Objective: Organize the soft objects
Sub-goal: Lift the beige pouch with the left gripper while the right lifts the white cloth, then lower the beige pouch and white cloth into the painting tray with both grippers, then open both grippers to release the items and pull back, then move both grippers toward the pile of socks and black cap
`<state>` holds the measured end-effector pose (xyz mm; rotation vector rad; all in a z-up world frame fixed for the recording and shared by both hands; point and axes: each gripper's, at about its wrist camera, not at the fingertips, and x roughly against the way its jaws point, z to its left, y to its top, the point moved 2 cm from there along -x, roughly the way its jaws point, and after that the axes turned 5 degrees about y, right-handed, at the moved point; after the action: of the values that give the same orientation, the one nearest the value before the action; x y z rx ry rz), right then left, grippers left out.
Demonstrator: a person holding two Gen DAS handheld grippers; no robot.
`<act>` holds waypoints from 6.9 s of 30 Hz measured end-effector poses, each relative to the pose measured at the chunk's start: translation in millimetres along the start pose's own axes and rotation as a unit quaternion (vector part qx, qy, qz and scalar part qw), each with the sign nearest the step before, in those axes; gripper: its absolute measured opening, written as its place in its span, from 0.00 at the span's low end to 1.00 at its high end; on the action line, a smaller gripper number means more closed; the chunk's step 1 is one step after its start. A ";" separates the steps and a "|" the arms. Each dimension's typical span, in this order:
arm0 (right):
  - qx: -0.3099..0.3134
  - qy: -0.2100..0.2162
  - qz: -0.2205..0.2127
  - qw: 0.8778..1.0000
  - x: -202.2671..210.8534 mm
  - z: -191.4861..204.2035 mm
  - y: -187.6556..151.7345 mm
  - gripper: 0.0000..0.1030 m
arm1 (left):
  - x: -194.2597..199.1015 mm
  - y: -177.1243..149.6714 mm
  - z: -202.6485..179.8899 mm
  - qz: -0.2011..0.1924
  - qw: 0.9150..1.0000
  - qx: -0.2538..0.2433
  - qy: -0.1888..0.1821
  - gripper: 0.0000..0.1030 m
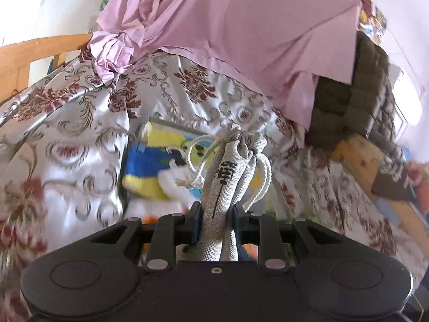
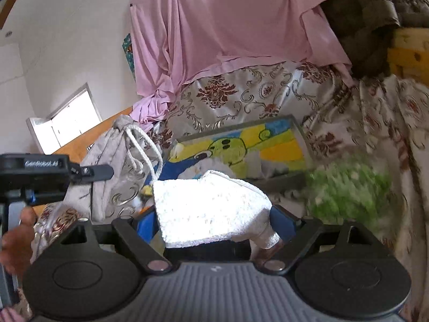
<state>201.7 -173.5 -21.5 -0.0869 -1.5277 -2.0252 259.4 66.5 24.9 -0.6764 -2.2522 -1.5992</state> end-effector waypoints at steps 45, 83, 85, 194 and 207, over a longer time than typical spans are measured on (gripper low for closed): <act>0.092 -0.114 0.153 0.977 -256.3 23.4 52.6 0.86 | -209.8 40.6 111.0 0.092 0.994 0.060 -0.009 0.28; 0.053 -0.084 -0.048 0.994 -27.1 33.8 101.5 1.00 | 2.0 46.9 3.7 -0.081 0.990 -0.097 0.059 0.84; 0.055 -0.076 -0.055 0.994 -9.9 40.1 95.7 1.00 | 24.2 41.9 -2.1 -0.095 0.988 -0.105 0.059 0.87; 0.123 -0.069 0.062 0.988 42.8 40.5 -67.0 1.00 | 86.6 -114.9 1.1 0.060 0.982 -0.067 0.167 0.98; 0.178 -0.099 0.034 0.978 -0.1 12.6 -45.1 1.00 | 49.1 -90.7 -11.8 0.039 0.981 -0.097 0.161 0.98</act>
<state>176.1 -154.9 -55.9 -0.1995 -1.9617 -1.7008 169.2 40.9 -19.5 -0.5011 -1.8355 -1.7620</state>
